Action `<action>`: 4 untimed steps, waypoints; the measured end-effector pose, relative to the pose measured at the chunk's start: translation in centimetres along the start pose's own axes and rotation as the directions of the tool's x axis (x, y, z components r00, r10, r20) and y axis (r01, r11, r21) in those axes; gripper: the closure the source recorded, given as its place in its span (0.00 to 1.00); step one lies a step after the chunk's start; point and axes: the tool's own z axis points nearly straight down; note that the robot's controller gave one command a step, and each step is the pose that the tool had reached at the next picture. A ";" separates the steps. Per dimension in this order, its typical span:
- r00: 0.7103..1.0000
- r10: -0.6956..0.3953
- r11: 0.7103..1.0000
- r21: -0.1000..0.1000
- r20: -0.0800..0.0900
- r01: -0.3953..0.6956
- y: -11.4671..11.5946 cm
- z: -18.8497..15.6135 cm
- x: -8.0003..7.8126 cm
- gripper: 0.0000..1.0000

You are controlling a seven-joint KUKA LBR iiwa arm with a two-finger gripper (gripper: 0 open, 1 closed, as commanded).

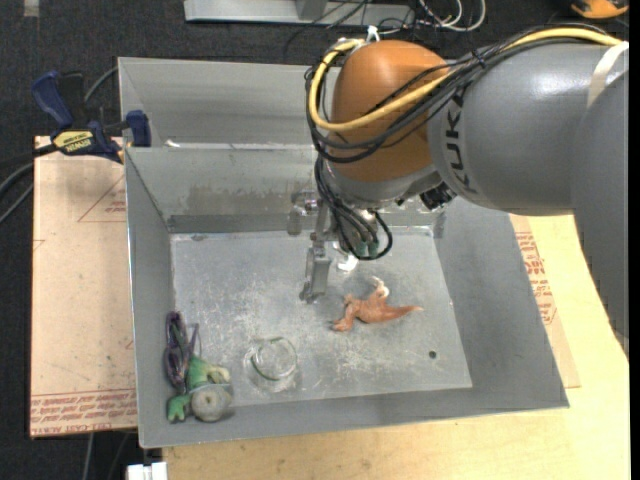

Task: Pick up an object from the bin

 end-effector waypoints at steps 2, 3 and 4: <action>0.999 -0.040 0.999 -0.001 0.003 0.040 -6.1 5.9 -1.1 0.00; 0.987 0.159 0.987 -0.002 0.005 -0.159 -7.8 4.6 5.2 0.00; 1.000 0.005 1.000 -0.002 0.011 -0.005 -10.9 10.9 3.8 0.00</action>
Offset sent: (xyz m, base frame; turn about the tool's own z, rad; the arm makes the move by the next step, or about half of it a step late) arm 0.0104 -0.0622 -0.0597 -0.0420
